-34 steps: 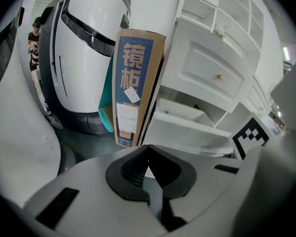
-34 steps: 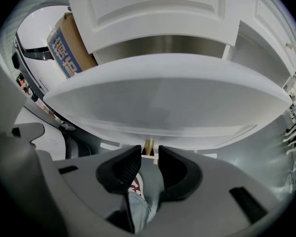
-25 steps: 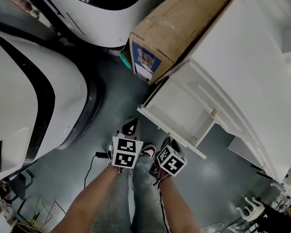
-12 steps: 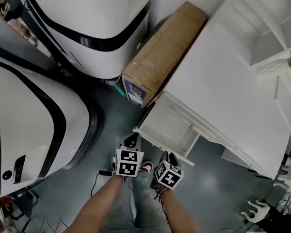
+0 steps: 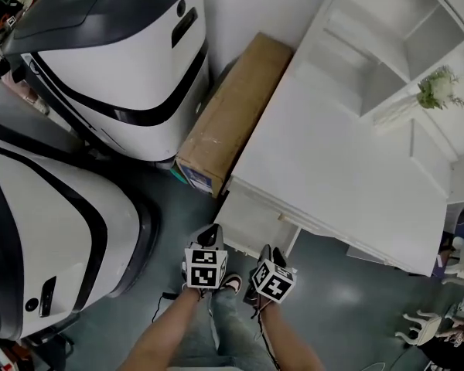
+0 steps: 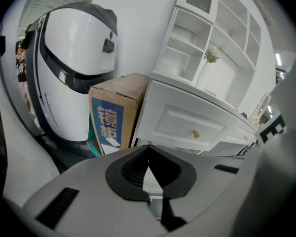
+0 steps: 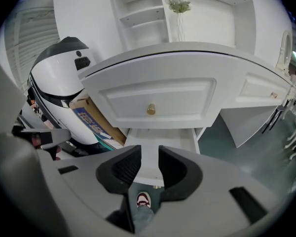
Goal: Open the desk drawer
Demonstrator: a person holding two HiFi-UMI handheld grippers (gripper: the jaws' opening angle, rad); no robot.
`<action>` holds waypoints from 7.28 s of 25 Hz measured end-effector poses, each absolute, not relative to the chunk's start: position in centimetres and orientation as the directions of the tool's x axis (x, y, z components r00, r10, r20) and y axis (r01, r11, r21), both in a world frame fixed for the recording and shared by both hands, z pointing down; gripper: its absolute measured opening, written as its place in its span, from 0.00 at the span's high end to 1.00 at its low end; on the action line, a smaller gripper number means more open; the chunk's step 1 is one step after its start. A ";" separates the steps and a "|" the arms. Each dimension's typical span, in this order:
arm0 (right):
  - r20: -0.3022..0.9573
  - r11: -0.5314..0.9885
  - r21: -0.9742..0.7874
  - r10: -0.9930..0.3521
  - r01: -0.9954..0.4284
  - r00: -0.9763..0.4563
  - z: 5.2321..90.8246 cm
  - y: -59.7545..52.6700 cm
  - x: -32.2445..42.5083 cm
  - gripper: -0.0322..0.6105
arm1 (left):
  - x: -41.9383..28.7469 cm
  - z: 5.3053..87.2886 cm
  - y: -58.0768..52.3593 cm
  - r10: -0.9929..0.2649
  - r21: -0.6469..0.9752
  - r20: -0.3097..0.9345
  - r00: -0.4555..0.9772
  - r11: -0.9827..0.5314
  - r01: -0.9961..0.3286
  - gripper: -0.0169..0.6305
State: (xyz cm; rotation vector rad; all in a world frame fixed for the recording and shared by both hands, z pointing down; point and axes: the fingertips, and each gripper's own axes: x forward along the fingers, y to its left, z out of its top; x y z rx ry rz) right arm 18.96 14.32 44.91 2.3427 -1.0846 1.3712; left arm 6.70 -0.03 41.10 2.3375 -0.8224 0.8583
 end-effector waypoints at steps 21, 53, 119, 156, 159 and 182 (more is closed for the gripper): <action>0.831 -0.742 -0.156 -0.455 -0.652 0.320 44.8 8.4 25.4 0.74 | 8.9 40.3 -6.0 -0.357 0.207 0.727 0.587 -0.701 -0.683 0.95; 0.857 -0.742 -0.104 -0.405 -0.663 0.319 45.0 7.3 26.8 0.83 | 6.1 41.0 -5.1 -0.348 0.217 0.734 0.583 -0.694 -0.687 0.95; 0.876 -0.692 -0.104 -0.403 -0.714 0.264 45.3 15.7 15.5 0.82 | -3.2 39.5 3.1 -0.429 0.206 0.712 0.555 -0.629 -0.750 0.95; -0.069 -0.774 -0.075 -0.625 -0.629 0.778 -2.8 29.3 34.7 0.94 | 17.3 -5.9 1.5 -0.400 0.040 -0.008 0.916 -0.916 -0.400 0.95; -0.044 -0.785 -0.061 -0.615 -0.617 0.787 -2.5 29.6 34.8 0.94 | 17.7 -5.4 1.5 -0.396 0.027 0.007 0.918 -0.918 -0.396 0.95; 0.029 -0.783 0.018 -0.621 -0.622 0.783 -2.6 28.2 34.5 0.95 | 18.5 -3.4 1.2 -0.366 0.073 0.045 0.929 -0.927 -0.369 0.95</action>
